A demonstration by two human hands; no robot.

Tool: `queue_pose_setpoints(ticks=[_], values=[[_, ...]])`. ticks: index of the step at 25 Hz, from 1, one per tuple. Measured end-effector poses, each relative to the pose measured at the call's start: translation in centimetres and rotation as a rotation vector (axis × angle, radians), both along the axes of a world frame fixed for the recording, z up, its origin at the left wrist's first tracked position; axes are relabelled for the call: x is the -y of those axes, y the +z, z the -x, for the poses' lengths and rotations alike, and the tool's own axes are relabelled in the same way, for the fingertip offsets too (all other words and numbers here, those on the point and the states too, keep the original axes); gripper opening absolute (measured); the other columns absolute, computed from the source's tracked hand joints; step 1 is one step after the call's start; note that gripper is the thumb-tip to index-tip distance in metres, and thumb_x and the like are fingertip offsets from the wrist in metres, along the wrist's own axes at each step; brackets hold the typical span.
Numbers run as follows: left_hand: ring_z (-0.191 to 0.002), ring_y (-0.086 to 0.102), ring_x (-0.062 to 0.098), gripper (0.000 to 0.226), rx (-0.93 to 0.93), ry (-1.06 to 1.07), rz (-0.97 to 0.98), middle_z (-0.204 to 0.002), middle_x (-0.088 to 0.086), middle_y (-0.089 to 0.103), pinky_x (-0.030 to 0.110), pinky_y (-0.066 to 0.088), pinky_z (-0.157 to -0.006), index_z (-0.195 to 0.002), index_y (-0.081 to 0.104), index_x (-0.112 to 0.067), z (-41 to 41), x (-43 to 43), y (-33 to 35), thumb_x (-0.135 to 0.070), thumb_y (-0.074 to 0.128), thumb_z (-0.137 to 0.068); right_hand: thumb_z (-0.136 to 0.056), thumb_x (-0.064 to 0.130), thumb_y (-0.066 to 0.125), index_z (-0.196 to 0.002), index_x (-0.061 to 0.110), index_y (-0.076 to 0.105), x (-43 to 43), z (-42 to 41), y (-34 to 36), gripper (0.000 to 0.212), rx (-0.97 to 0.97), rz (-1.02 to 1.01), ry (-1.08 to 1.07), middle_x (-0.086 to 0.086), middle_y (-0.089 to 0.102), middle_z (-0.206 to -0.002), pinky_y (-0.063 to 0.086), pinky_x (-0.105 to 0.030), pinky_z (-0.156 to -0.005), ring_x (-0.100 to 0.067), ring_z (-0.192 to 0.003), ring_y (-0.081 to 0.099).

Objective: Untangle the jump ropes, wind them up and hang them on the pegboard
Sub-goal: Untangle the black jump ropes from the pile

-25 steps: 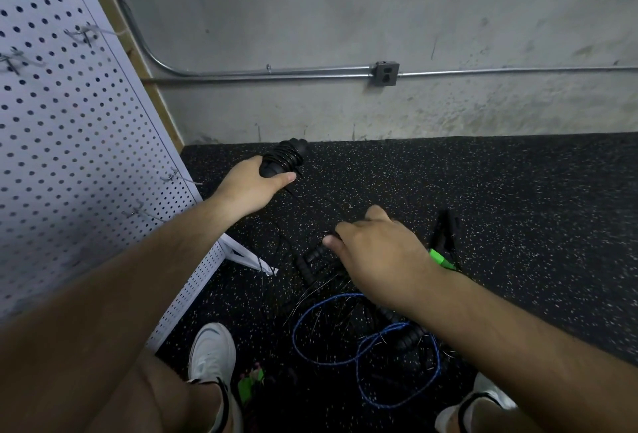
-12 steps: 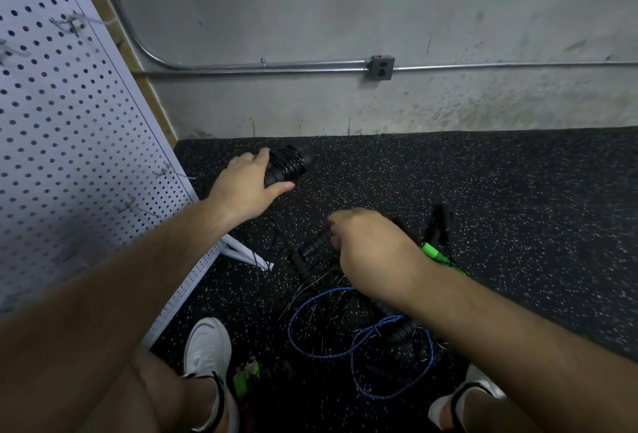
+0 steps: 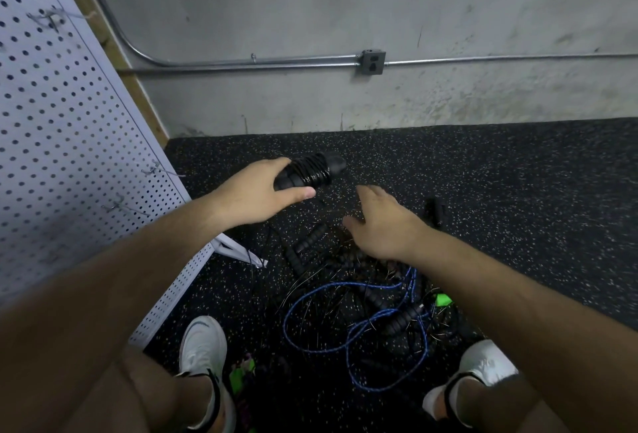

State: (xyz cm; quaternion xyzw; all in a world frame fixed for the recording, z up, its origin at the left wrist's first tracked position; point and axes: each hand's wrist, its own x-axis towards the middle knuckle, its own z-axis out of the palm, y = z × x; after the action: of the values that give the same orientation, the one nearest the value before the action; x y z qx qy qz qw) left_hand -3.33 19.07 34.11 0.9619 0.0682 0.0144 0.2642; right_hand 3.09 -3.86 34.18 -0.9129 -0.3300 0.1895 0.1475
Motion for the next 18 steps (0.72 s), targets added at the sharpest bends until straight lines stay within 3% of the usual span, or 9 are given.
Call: queue_pose_setpoints(ticks=[2,4,7,8,10,13,16,18], values=[[-0.084,0.067,0.013,0.041,-0.017,-0.082,0.102,-0.094,-0.007,0.070,0.045,0.057,-0.079,-0.112,0.063,-0.035,0.5,1.2,1.0,-0.067,0.061,-0.086,-0.102,0.040,0.054,-0.155,0.017,0.028,-0.1,-1.0,-0.1,0.064,-0.131,-0.212,0.030,-0.001,0.035,-0.156,0.023,-0.031,-0.115,-0.022,-0.147,0.028],[-0.086,0.069,0.014,0.048,-0.024,-0.145,0.207,-0.093,-0.006,0.072,0.047,0.057,-0.083,-0.112,0.065,-0.034,1.2,2.2,1.8,-0.071,0.060,-0.082,-0.102,0.037,0.055,-0.149,0.021,0.039,-0.4,-1.2,-0.4,0.052,-0.347,-0.382,0.026,0.007,0.050,-0.145,0.032,-0.027,-0.111,-0.013,-0.139,0.041],[-0.082,0.069,0.018,0.055,-0.035,-0.194,0.389,-0.089,-0.003,0.074,0.038,0.054,-0.076,-0.114,0.064,-0.027,1.8,3.3,2.7,-0.071,0.062,-0.081,-0.107,0.019,0.045,-0.123,0.012,0.061,-1.1,-0.1,-0.7,0.024,-0.526,-0.542,-0.027,0.004,0.071,-0.108,0.048,-0.013,-0.088,-0.004,-0.104,0.066],[-0.081,0.070,0.018,0.052,-0.027,-0.193,0.420,-0.088,-0.001,0.075,0.034,0.054,-0.072,-0.113,0.063,-0.025,1.9,3.5,2.9,-0.069,0.063,-0.084,-0.108,0.015,0.040,-0.109,0.009,0.064,-1.6,0.6,-0.6,0.025,-0.584,-0.600,-0.043,0.001,0.072,-0.093,0.052,-0.018,-0.086,-0.010,-0.091,0.069],[-0.082,0.069,0.012,0.050,0.020,-0.148,0.389,-0.090,-0.005,0.073,0.030,0.052,-0.071,-0.111,0.062,-0.028,1.8,3.4,3.2,-0.070,0.059,-0.083,-0.109,0.014,0.035,-0.087,0.010,0.055,-2.6,2.0,-0.4,0.029,-0.663,-0.689,-0.112,-0.001,0.059,-0.070,0.055,-0.033,-0.078,-0.020,-0.066,0.060],[-0.087,0.060,0.006,0.048,0.076,-0.116,0.044,-0.096,-0.012,0.062,0.032,0.049,-0.072,-0.108,0.059,-0.033,1.7,2.7,2.8,-0.073,0.054,-0.083,-0.108,0.020,0.036,-0.083,0.017,0.050,-3.6,3.3,0.1,0.029,-0.429,-0.513,-0.045,0.004,0.051,-0.065,0.044,-0.024,-0.052,-0.009,-0.052,0.048],[-0.092,0.055,0.006,0.056,0.039,-0.097,-0.067,-0.105,-0.009,0.054,0.030,0.049,-0.077,-0.124,0.055,-0.028,1.6,1.9,2.0,-0.070,0.055,-0.087,-0.110,0.033,0.034,-0.084,0.019,0.048,-3.5,4.3,1.1,0.032,-0.255,-0.279,0.131,0.004,0.051,-0.069,0.035,-0.023,-0.052,-0.006,-0.055,0.045],[-0.094,0.052,0.008,0.069,0.024,-0.065,-0.115,-0.111,-0.006,0.050,0.028,0.046,-0.077,-0.139,0.046,-0.026,1.5,1.0,1.8,-0.071,0.055,-0.086,-0.109,0.044,0.029,-0.084,0.018,0.051,-2.8,4.7,2.4,0.042,-0.212,-0.163,0.194,0.002,0.053,-0.071,0.038,-0.030,-0.057,-0.011,-0.061,0.050]])
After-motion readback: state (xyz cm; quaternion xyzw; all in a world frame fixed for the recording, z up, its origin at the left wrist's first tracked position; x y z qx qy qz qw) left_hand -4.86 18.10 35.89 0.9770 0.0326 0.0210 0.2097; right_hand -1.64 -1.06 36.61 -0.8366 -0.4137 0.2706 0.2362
